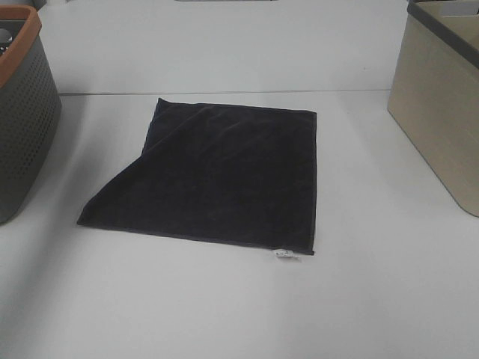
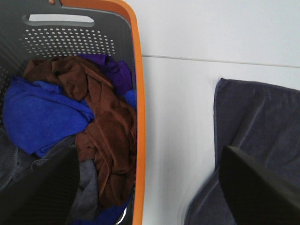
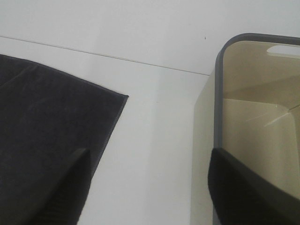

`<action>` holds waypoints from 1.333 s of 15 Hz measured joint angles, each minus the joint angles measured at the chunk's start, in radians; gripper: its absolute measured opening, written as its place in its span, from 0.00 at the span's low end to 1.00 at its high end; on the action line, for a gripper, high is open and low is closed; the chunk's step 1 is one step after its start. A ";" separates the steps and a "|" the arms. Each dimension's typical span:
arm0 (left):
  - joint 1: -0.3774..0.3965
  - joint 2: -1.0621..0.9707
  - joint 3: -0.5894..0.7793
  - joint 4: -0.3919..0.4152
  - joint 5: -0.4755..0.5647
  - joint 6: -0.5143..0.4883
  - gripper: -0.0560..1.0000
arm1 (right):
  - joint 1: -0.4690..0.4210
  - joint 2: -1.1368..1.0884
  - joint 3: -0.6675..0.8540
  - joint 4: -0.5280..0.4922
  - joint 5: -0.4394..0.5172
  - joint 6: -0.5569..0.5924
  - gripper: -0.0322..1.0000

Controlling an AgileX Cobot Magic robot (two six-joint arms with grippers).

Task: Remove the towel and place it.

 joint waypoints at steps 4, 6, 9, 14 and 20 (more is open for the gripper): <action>0.055 -0.070 0.007 -0.003 0.119 0.051 0.77 | 0.000 -0.050 0.054 -0.005 0.004 0.000 0.71; 0.082 -0.138 0.064 -0.002 0.121 0.056 0.77 | 0.000 -0.127 0.176 -0.008 0.009 -0.001 0.71; 0.082 -0.289 0.193 -0.003 0.123 0.061 0.77 | 0.000 -0.270 0.374 -0.004 0.012 -0.002 0.71; 0.082 -0.611 0.563 -0.003 0.085 0.061 0.77 | 0.000 -0.587 0.828 -0.023 0.012 0.013 0.71; 0.082 -1.000 0.880 -0.004 0.066 0.073 0.77 | 0.000 -0.941 1.181 -0.023 -0.055 0.026 0.71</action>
